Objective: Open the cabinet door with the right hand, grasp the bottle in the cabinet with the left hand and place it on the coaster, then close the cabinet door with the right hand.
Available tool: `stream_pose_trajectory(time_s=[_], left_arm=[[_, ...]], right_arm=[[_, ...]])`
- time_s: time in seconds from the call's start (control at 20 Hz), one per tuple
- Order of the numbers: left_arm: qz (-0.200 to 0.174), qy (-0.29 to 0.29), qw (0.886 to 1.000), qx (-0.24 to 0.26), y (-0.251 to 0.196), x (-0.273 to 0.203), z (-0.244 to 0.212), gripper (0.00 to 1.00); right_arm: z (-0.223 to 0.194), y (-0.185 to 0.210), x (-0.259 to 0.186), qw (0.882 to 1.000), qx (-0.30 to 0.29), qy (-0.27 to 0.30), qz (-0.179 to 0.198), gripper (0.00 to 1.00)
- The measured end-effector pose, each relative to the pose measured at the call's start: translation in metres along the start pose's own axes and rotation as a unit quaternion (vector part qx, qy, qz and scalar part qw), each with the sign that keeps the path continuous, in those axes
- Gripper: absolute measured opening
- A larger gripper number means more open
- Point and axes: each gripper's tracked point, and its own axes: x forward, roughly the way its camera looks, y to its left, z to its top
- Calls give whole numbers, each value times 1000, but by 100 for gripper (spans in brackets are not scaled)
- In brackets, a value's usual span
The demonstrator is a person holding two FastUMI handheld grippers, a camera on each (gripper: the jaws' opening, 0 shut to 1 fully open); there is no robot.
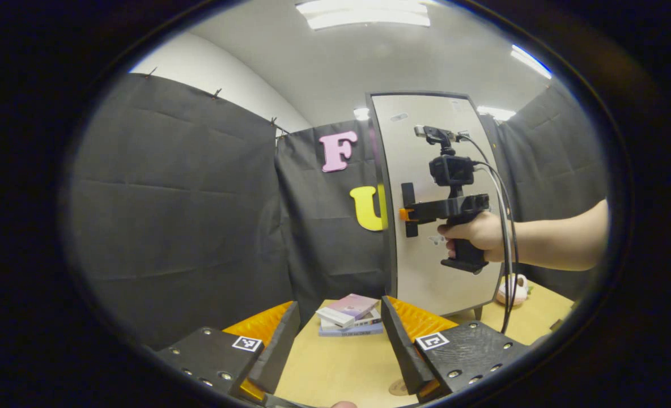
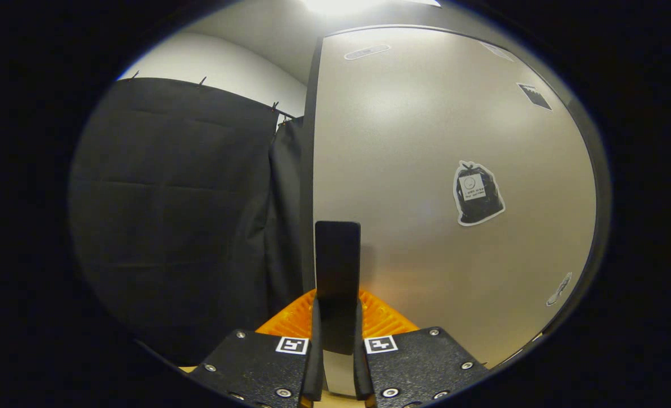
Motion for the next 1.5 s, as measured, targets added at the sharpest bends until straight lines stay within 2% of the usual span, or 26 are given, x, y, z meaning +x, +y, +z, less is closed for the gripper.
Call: stream_pose_trajectory(time_s=[0.05, 0.15, 0.2, 0.25, 0.3, 0.35, 0.4, 0.65, 0.7, 0.75, 0.9, 0.95, 1.05, 1.1, 1.15, 1.25, 1.3, 1.45, 1.5], left_arm=[[-4, 2, 1000, 2, 1, 2, -1, 82], [-10, 8, 1000, 6, 5, 7, -9, 83], [-20, 11, 1000, 3, 3, 10, -12, 87], [-26, 14, 1000, 1, 2, 11, -19, 83], [-34, 15, 999, -4, 2, 12, -21, 82], [-45, 16, 999, -9, 1, 13, -24, 87], [-53, 16, 998, -15, 0, 13, -25, 83], [-108, 28, 993, -38, -10, 19, -51, 87], [-111, 30, 993, -38, -11, 19, -51, 83], [-111, 30, 993, -40, -12, 21, -48, 87], [-101, 14, 993, -57, -14, 29, -24, 78], [-90, 12, 994, -56, -16, 29, -18, 83], [-67, 7, 996, -51, -23, 21, -5, 79], [-60, 6, 997, -49, -27, 17, 0, 87], [-54, 4, 997, -48, -36, 10, 6, 87], [-54, 4, 998, -45, -55, -1, 11, 87], [-55, 9, 998, -37, -62, -3, 10, 82], [-52, 14, 998, -25, -81, -12, 10, 87], [-54, 17, 998, -28, -91, -13, 8, 83]], right_arm=[[0, 0, 0, 1000, 1, 0, 0, 23], [-1, 0, -3, 1000, 6, 0, 4, 22], [-1, -1, -6, 1000, 5, 0, 7, 22], [-1, -2, -9, 1000, 4, -1, 8, 22], [-2, 0, -12, 1000, 3, -1, 10, 22], [-1, 0, -16, 1000, 3, -1, 11, 22], [-2, -1, -19, 1000, 2, -1, 11, 22], [-1, -4, -39, 1000, -4, 4, -1, 22], [-1, -5, -43, 1000, -3, 6, -6, 22], [-1, -6, -47, 1000, -4, 9, -9, 22], [0, -7, -60, 1000, 2, 7, -3, 22], [0, -8, -63, 1000, 5, 8, -3, 22], [0, -12, -68, 1000, 1, 8, 5, 22], [-1, -14, -69, 1000, 2, 10, 11, 22], [-1, -16, -70, 1000, 4, 11, 18, 22], [-2, -19, -72, 1000, 7, 10, 26, 22], [-2, -21, -75, 1000, 3, 9, 27, 22], [-1, -27, -87, 999, 12, 16, 25, 22], [-2, -29, -89, 999, 17, 18, 23, 22]])
